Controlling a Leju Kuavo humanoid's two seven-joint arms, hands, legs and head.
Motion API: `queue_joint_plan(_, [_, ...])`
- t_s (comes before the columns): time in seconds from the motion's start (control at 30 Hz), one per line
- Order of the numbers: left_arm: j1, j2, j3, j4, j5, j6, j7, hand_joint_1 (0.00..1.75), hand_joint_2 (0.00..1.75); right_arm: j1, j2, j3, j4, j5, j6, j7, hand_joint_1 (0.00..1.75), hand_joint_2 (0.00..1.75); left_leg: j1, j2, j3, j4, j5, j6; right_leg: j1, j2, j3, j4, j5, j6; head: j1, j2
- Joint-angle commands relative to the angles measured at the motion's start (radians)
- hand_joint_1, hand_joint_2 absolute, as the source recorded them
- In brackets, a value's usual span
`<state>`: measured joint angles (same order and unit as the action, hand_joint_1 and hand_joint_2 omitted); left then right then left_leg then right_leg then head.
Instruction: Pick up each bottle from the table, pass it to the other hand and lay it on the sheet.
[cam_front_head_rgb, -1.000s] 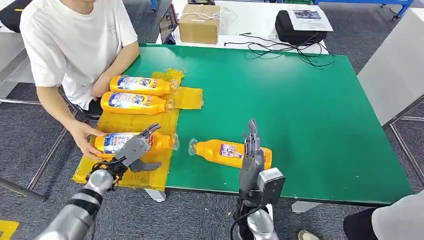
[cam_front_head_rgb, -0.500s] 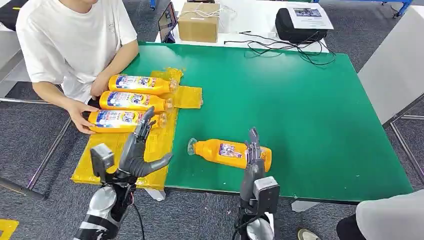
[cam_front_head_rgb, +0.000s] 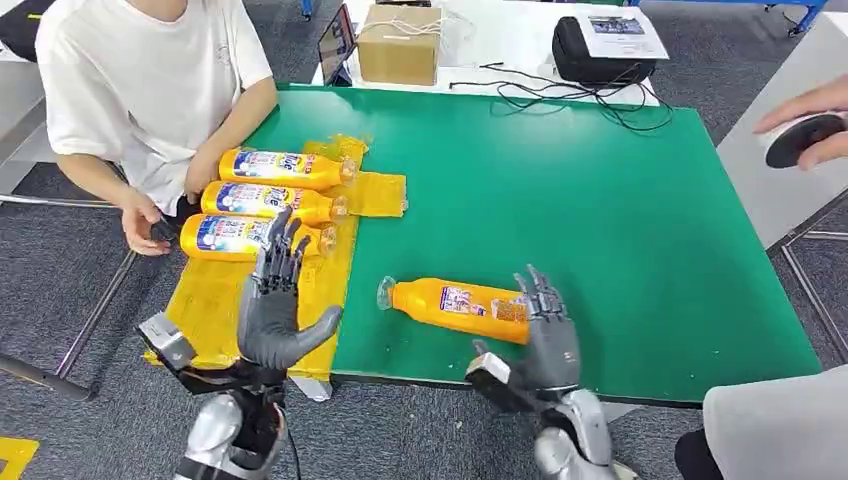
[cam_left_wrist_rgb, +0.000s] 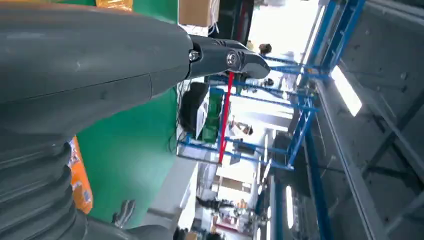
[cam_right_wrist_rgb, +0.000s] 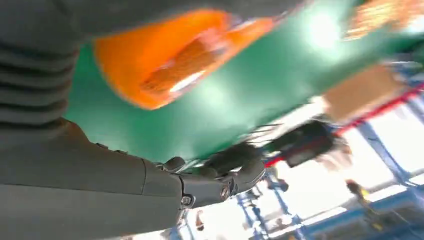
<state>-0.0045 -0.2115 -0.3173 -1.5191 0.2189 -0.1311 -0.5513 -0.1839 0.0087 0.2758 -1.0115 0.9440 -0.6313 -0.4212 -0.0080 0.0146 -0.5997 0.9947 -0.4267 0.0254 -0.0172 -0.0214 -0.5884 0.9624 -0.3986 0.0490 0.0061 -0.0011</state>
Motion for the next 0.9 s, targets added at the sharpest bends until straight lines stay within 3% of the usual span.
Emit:
queue_joint_plan(0.03, [-0.095,0.009,-0.276,0.235,-0.035,0.138,-0.068,0.00,1.75,-0.292,-0.064,0.033,0.470,0.129,0.027,0.057,0.00,1.75,0.000,-0.001,0.004,-0.002,0.000,-0.001,0.000,0.002,0.004,-0.002,0.000,-0.001,0.000,0.000])
queue_joint_plan(0.6, [-0.104,0.015,-0.295,0.228,-0.035,0.159,-0.076,0.00,1.75,-0.346,0.014,0.100,0.558,0.147,0.110,0.053,0.00,1.75,0.001,0.000,0.003,0.000,-0.001,-0.002,0.001,0.002,0.002,0.000,0.000,-0.002,-0.001,0.000])
queue_joint_plan(0.9, [-0.118,0.021,-0.305,0.219,-0.037,0.158,-0.067,0.00,1.75,-0.392,0.004,0.210,0.607,0.263,0.113,0.161,0.00,1.75,0.002,0.000,0.005,0.000,-0.002,-0.002,0.002,0.003,0.004,0.000,-0.001,-0.002,0.000,0.000])
